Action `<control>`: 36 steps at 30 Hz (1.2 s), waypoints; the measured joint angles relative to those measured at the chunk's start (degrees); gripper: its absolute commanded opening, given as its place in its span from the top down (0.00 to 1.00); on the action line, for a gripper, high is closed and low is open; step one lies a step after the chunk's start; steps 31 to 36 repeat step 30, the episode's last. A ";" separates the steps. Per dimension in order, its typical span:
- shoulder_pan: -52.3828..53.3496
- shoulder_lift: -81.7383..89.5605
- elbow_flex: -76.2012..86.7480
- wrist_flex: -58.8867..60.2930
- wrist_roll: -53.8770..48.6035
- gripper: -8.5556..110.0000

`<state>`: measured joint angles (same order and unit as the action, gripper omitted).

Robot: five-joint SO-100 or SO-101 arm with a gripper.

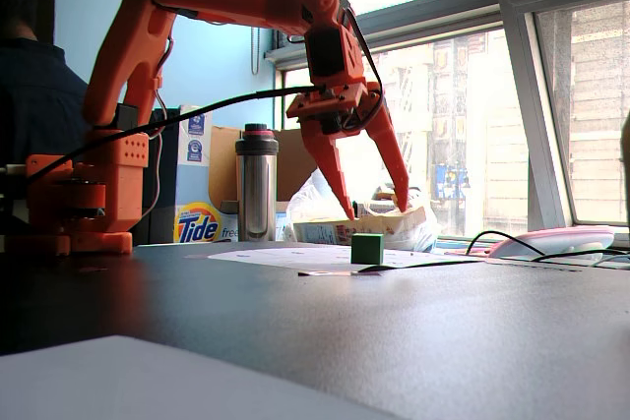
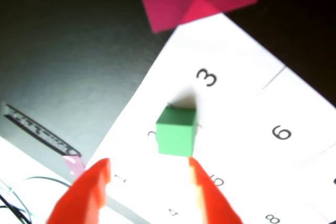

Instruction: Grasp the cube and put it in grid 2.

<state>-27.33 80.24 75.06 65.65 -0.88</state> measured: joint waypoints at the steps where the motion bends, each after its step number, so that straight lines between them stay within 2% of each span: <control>1: 0.35 1.58 0.00 0.62 -0.26 0.73; 10: 6.42 17.05 1.93 8.44 -3.25 0.73; 23: 19.51 38.58 18.90 11.07 -7.73 0.75; 30: 22.94 49.31 29.79 12.30 -9.67 0.78; 36: 22.94 49.31 29.79 12.30 -9.67 0.78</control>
